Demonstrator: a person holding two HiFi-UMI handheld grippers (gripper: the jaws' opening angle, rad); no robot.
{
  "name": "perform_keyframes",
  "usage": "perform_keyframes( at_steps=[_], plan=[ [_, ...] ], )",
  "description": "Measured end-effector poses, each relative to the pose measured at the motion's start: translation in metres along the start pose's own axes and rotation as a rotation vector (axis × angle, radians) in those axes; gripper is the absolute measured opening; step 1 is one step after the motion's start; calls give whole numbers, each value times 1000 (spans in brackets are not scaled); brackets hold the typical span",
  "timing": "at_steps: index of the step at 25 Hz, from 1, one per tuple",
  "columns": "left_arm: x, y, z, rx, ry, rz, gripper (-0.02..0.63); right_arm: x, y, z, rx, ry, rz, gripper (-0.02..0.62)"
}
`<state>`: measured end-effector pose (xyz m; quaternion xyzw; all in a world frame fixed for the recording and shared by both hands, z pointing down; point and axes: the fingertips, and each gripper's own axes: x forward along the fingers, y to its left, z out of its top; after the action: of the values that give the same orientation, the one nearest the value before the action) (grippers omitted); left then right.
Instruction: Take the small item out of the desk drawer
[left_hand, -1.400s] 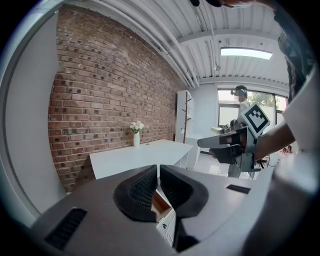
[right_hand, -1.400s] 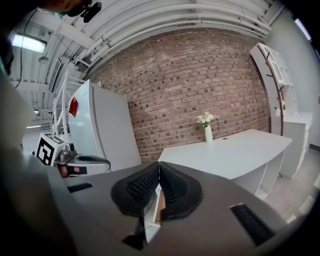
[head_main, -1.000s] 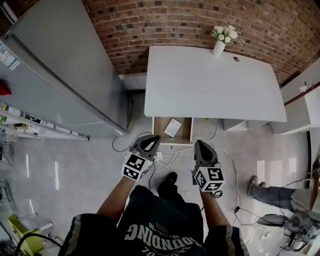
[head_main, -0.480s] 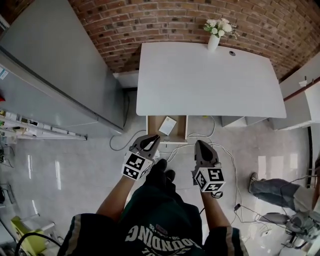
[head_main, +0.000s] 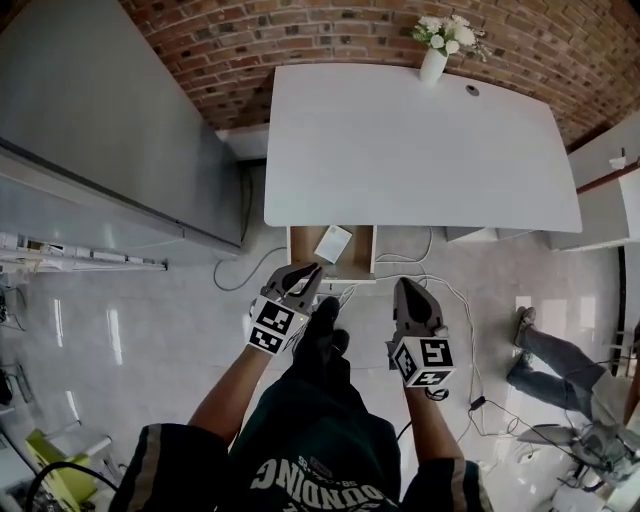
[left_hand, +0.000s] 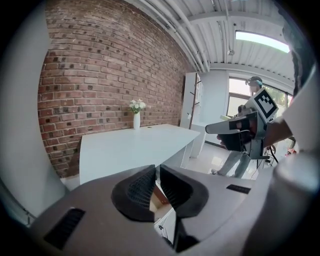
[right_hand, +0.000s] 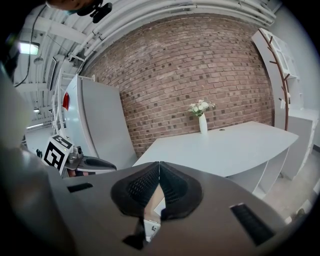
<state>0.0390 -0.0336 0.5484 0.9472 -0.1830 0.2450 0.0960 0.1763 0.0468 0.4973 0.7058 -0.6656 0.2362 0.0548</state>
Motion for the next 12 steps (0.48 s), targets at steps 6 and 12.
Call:
perform_keyframes(
  at_steps=[6,12],
  plan=[
    [30,11,-29,16,79,-7,28,23,-2,-21,-3,27,-3,24],
    [57,6,-73,13,155,-22,28,26,-9,-63,32,90,-23,23]
  ],
)
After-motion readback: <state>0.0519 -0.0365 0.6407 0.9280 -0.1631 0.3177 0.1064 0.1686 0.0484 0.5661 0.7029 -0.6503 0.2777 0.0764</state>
